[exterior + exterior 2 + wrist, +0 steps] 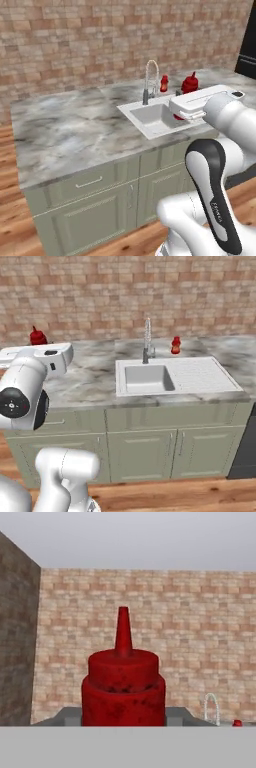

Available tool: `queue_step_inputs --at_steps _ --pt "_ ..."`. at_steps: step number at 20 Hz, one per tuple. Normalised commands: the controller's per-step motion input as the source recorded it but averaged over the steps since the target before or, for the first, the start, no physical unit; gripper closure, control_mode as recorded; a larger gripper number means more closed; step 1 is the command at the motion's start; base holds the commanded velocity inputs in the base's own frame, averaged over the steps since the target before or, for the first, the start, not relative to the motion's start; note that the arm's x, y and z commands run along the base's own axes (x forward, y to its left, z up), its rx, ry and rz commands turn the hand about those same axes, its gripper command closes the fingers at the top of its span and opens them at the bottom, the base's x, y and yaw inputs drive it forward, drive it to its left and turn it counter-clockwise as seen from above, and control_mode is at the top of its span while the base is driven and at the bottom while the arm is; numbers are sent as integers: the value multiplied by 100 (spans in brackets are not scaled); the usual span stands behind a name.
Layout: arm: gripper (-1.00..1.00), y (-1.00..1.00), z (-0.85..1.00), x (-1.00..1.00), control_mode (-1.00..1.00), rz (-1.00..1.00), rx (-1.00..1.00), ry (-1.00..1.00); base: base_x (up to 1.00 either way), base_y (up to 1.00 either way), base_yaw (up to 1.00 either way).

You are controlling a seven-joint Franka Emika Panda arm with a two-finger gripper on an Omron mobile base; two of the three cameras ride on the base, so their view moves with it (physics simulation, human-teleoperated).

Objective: The dining table condiment station is running low on ketchup. Refill the condiment station by opening the cabinet and taking the ketchup from the cabinet and placing it on the dining table.

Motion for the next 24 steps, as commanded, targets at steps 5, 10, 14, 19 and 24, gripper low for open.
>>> queue_step_inputs --at_steps 5,10,14,19,24 --pt "100 0 0 0 100 0 0 0 33 100 -3" --pt "100 0 0 0 100 0 0 0 11 100 -1" --pt "100 0 0 0 100 0 0 0 0 100 -1" --pt "100 0 0 0 100 0 0 0 -11 100 -3" --pt "100 0 0 0 100 0 0 0 31 100 -14"
